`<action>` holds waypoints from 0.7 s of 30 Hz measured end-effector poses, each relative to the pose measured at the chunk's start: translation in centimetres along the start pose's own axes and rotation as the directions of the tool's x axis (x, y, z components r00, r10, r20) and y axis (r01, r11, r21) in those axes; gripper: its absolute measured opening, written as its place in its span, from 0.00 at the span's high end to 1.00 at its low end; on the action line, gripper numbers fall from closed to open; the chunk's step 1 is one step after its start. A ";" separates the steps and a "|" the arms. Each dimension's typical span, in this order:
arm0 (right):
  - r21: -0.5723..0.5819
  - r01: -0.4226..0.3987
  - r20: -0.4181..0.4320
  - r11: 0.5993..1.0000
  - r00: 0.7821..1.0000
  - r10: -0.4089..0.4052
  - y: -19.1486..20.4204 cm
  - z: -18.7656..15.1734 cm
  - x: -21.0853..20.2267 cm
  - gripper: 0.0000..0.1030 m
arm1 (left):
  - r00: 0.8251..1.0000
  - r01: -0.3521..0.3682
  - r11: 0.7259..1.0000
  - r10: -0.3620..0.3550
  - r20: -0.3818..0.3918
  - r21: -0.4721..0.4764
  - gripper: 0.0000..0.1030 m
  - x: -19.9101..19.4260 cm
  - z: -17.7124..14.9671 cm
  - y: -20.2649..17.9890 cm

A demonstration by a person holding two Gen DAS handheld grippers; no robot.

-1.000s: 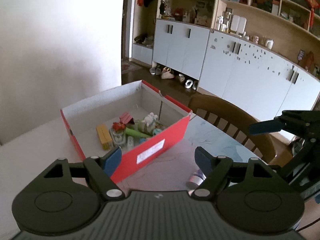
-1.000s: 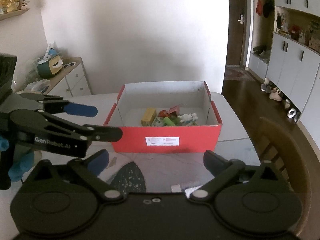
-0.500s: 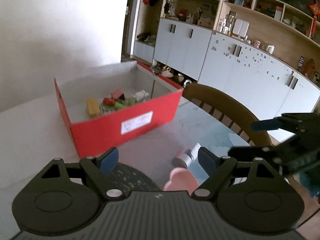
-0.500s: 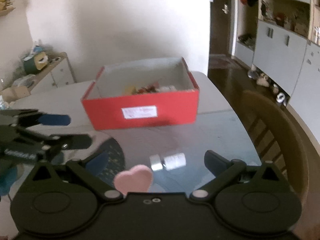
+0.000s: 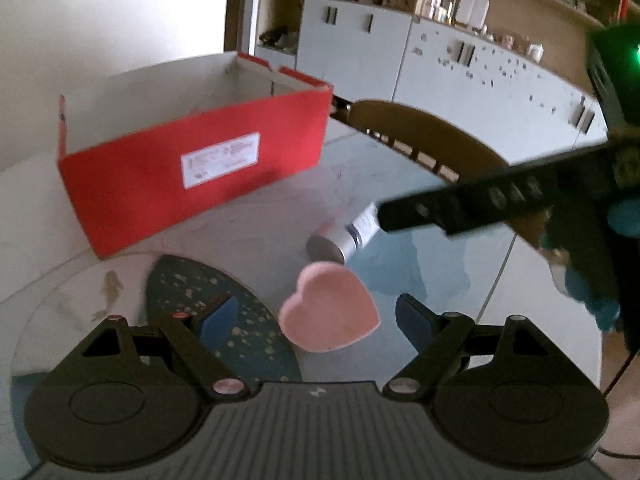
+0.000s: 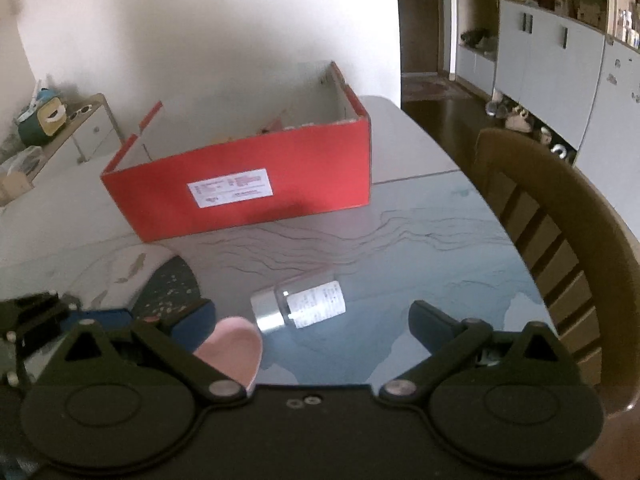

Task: Organize rigid objects
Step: 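Grasp the pink heart dish with the left tool while the right tool grasps the glass jar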

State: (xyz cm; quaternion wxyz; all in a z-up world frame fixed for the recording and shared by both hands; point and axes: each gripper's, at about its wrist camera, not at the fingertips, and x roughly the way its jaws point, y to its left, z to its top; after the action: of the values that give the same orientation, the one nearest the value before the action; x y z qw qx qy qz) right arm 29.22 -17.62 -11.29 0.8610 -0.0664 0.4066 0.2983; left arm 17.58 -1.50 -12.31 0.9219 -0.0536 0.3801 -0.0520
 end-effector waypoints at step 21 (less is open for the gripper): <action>-0.079 -0.025 -0.099 0.997 0.995 0.017 0.6 0.3 6.5 0.01 | 0.997 -0.041 0.991 0.050 -0.063 0.128 0.16 5.7 -2.2 -2.2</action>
State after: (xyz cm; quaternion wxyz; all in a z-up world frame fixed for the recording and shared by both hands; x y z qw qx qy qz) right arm 32.25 -14.08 -15.84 0.8334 -0.1111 0.4369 0.3197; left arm 19.94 -4.62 -17.46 0.9114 0.0155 0.4072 -0.0567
